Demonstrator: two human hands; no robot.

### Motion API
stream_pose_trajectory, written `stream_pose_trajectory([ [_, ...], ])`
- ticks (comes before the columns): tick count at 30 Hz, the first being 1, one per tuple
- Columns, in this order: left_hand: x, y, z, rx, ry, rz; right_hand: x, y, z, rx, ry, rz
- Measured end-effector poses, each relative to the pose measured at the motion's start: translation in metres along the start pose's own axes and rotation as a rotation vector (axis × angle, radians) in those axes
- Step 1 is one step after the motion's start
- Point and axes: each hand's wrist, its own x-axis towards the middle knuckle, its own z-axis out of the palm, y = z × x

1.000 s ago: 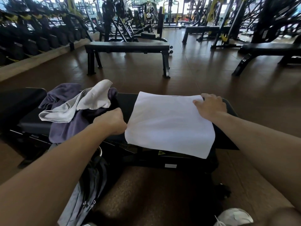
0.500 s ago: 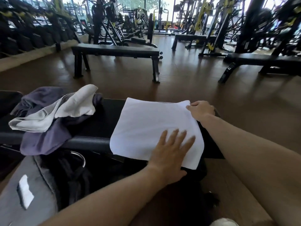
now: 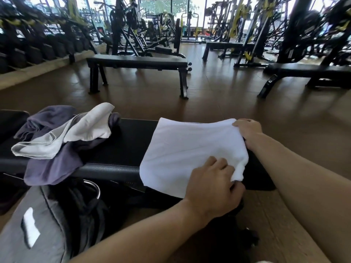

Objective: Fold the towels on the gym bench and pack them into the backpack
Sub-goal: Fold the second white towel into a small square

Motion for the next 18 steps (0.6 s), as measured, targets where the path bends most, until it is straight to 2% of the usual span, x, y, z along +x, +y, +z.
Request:
stream_pose_trajectory([
  [2, 0.004, 0.008, -0.013, -0.151, 0.018, -0.195, -0.006, -0.009, -0.006, 0.088, -0.012, 0.048],
  [4, 0.01, 0.014, -0.027, -0.47, -0.006, -0.499, -0.011, -0.022, -0.008, 0.219, -0.03, 0.07],
  [6, 0.017, 0.014, -0.039, -0.681, -0.018, -0.752, -0.015, -0.035, -0.006, 0.318, -0.008, 0.034],
  [7, 0.019, 0.013, -0.043, -0.719, -0.032, -0.821, -0.02, -0.041, -0.004, 0.339, 0.004, -0.004],
  [10, 0.017, 0.008, -0.054, -0.782, -0.062, -0.884, -0.027, -0.052, 0.003, 0.339, 0.05, -0.142],
  [15, 0.01, 0.009, -0.069, -0.844, -0.137, -0.826, -0.034, -0.06, 0.02, 0.318, 0.147, -0.274],
  [18, -0.002, 0.006, -0.074, -0.841, -0.145, -0.851, -0.042, -0.061, 0.04, 0.284, 0.157, -0.348],
])
